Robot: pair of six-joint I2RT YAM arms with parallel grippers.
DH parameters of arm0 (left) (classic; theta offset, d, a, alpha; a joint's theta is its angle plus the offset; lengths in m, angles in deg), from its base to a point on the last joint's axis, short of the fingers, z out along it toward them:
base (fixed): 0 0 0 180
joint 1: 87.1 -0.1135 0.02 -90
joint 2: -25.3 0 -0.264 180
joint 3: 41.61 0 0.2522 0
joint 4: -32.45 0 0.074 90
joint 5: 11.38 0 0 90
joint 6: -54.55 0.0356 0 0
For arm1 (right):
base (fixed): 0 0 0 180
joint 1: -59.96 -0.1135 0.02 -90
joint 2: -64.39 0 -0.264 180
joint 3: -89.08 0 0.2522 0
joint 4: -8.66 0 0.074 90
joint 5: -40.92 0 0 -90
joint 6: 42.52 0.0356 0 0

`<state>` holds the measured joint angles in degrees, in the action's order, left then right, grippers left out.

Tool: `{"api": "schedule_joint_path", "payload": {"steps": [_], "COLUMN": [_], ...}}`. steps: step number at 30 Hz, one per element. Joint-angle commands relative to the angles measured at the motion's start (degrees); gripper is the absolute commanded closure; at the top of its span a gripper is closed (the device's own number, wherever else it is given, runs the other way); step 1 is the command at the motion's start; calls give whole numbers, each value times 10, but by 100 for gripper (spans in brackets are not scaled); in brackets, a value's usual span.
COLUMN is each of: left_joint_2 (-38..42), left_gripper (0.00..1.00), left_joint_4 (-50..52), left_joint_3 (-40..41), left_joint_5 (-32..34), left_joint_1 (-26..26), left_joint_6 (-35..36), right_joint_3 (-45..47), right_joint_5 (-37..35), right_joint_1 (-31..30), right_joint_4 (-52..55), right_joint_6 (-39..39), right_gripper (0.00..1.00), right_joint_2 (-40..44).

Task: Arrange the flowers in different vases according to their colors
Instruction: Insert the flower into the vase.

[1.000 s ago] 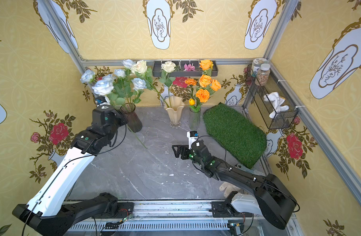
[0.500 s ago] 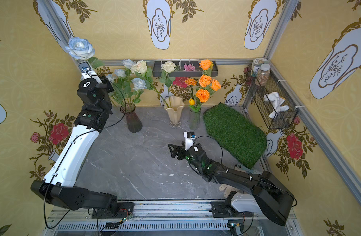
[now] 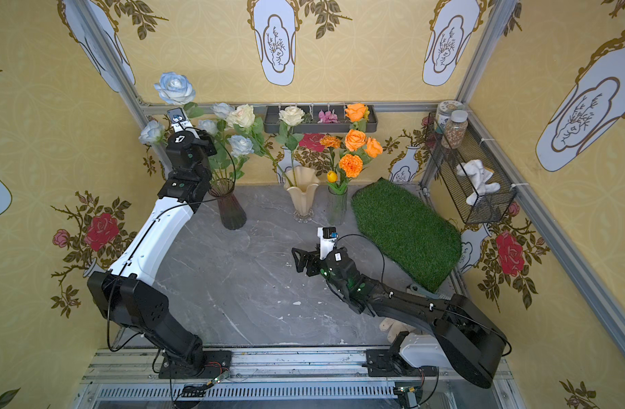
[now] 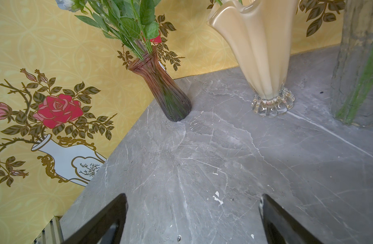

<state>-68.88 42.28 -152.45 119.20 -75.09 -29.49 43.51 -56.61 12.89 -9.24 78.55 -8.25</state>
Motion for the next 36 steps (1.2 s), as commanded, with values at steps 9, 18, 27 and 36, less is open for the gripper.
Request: {"api": "schedule_joint_path", "payload": {"steps": [9, 18, 27, 36], "left_joint_2": [-7, 16, 153, 452], "left_gripper": [100, 21, 0, 0], "left_joint_4": [63, 120, 184, 303], "left_joint_3": [58, 61, 121, 360], "left_joint_5": [0, -18, -58, -67], "left_joint_1": [-2, -1, 11, 33], "left_joint_6": [-86, -145, -242, -358], "right_joint_3": [-11, -20, -29, -52], "right_joint_5": [8, 5, -1, -50], "right_joint_1": [1, 2, 2, 1], "right_joint_4": [-17, 4, 30, 99], "right_joint_6": [-6, -5, -6, 1], "right_gripper": [3, 3, 3, 3], "right_joint_2": [-6, -5, -7, -8]}}
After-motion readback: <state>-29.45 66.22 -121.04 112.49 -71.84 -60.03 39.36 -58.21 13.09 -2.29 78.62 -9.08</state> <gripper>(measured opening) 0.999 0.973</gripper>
